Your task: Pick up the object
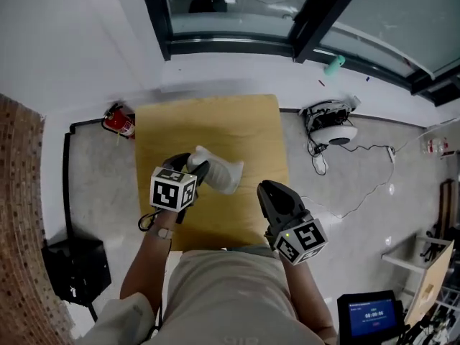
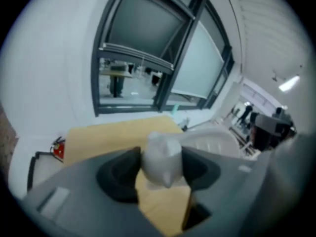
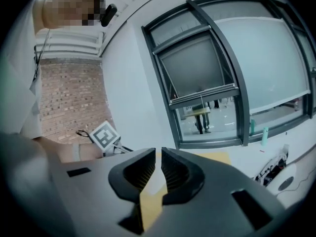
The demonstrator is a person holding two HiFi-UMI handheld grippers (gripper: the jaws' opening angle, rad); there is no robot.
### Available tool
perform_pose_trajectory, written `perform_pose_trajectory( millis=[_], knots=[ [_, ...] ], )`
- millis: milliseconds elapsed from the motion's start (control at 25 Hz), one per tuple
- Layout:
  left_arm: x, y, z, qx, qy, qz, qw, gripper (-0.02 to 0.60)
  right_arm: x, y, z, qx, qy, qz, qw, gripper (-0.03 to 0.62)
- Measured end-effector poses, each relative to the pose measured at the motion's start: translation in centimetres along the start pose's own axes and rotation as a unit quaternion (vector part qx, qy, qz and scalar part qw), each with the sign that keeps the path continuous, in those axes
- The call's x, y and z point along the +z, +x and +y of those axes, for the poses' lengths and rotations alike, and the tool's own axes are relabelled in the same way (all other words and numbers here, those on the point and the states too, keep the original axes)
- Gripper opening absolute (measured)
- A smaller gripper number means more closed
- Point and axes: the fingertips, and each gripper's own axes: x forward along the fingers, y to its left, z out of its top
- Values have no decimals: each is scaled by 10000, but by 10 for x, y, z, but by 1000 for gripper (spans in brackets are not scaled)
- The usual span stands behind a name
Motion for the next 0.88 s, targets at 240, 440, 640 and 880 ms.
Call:
perform_pose_trajectory(
  millis=[240, 440, 640, 880],
  knots=[
    [11, -108, -2, 1041, -544, -1042, 9876, 242, 25, 29, 28, 646, -74, -303, 9974, 41],
    [21, -179, 5, 1772, -623, -1650, 9682, 242, 46, 38, 54, 1003, -186, -534, 9934, 41],
    [28, -198, 4, 1885, -744, -1918, 9603, 242, 63, 36, 65, 1098, -359, -785, 9902, 40],
    [36, -177, -9, 1783, -406, -1884, 9649, 242, 62, 34, 55, 946, -337, -826, 9915, 40]
  ],
)
